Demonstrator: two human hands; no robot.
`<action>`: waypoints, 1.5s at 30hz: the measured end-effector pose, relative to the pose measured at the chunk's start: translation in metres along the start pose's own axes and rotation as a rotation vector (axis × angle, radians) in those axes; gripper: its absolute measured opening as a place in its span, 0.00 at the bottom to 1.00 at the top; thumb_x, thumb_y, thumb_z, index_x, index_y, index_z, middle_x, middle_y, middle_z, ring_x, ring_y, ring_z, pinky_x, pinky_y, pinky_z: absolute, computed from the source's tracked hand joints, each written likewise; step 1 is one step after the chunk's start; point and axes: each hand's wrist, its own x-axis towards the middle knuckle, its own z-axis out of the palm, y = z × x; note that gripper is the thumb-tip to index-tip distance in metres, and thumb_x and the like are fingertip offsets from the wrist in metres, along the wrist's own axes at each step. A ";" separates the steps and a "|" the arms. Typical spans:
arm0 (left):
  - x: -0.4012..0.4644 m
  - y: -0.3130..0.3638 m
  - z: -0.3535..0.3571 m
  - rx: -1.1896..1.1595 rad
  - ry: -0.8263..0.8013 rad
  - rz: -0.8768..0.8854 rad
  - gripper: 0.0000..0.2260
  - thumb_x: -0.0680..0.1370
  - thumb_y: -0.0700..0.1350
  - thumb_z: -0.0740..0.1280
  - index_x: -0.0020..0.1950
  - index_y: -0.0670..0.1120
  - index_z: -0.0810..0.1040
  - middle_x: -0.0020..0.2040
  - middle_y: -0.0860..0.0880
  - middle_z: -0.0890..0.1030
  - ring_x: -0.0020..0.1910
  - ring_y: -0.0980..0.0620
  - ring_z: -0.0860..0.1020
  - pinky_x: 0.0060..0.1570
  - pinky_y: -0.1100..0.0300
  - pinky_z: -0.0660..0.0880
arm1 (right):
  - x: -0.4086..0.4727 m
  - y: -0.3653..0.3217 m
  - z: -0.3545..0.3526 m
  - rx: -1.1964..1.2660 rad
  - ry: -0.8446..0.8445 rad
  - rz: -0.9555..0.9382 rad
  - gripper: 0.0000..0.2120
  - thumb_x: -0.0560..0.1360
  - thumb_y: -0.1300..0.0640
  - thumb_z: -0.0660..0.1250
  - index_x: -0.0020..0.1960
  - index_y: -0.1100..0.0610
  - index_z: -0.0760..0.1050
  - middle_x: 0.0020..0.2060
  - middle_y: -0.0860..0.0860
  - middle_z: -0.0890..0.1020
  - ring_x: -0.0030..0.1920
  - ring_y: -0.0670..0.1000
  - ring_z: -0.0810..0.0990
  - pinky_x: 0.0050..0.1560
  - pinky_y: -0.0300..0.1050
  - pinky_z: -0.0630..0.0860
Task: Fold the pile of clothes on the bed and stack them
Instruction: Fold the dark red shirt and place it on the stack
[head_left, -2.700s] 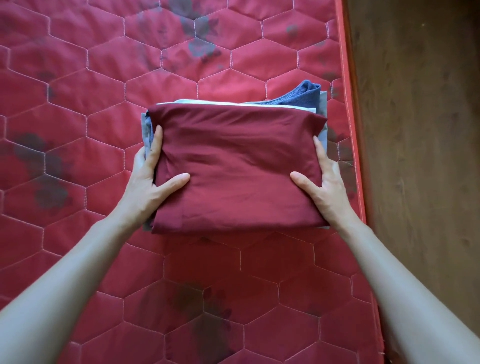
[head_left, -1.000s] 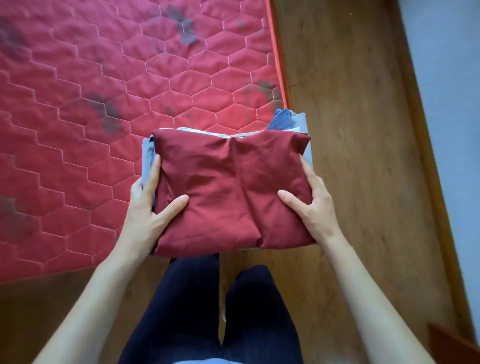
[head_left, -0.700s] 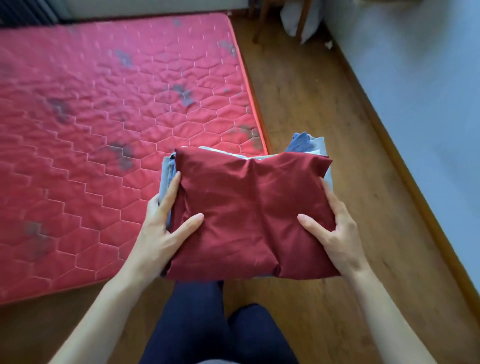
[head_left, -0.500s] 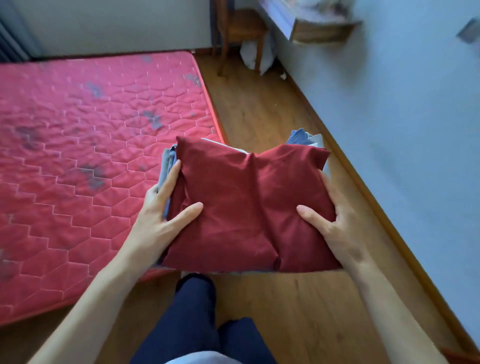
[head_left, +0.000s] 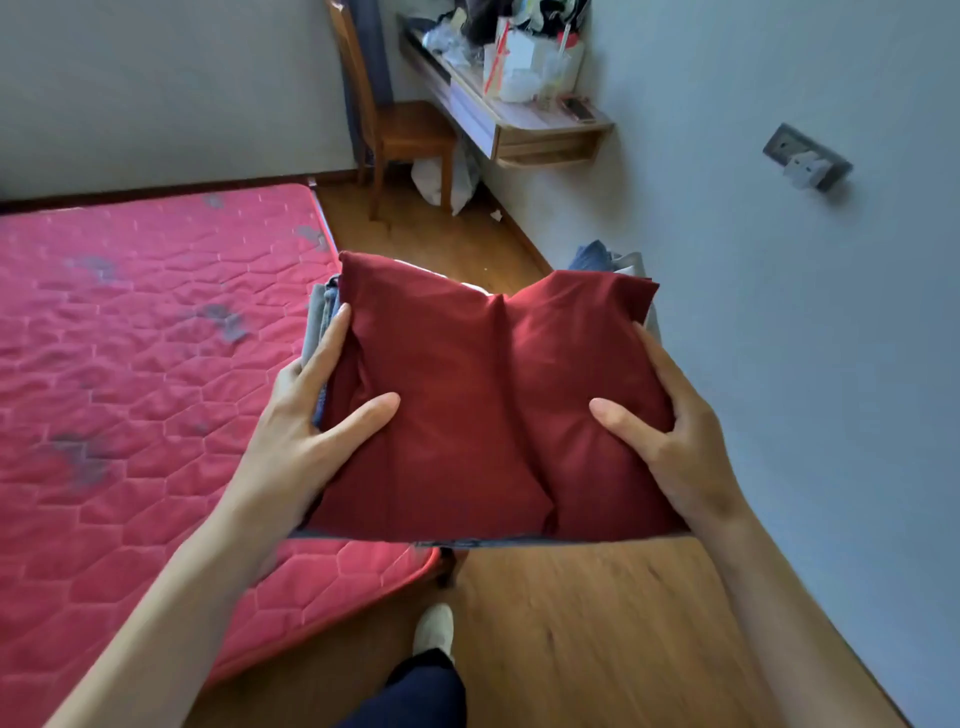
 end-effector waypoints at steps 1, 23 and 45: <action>0.013 -0.001 0.004 0.009 0.009 0.002 0.37 0.65 0.66 0.70 0.71 0.73 0.59 0.64 0.74 0.63 0.65 0.78 0.60 0.63 0.67 0.58 | 0.013 0.003 0.001 0.000 0.006 0.000 0.36 0.65 0.35 0.72 0.70 0.30 0.62 0.64 0.37 0.74 0.63 0.37 0.74 0.64 0.44 0.71; 0.296 -0.015 0.171 0.029 0.095 -0.104 0.36 0.64 0.67 0.70 0.70 0.75 0.59 0.64 0.75 0.62 0.64 0.78 0.61 0.65 0.62 0.59 | 0.335 0.124 -0.073 -0.022 -0.121 0.029 0.36 0.65 0.39 0.72 0.71 0.33 0.63 0.63 0.42 0.75 0.61 0.39 0.75 0.66 0.48 0.72; 0.560 -0.042 0.187 0.074 0.475 -0.275 0.35 0.63 0.68 0.70 0.68 0.77 0.59 0.66 0.67 0.65 0.67 0.69 0.64 0.70 0.57 0.60 | 0.710 0.154 0.010 -0.006 -0.483 -0.174 0.36 0.66 0.37 0.71 0.70 0.30 0.61 0.60 0.44 0.76 0.58 0.40 0.76 0.62 0.44 0.74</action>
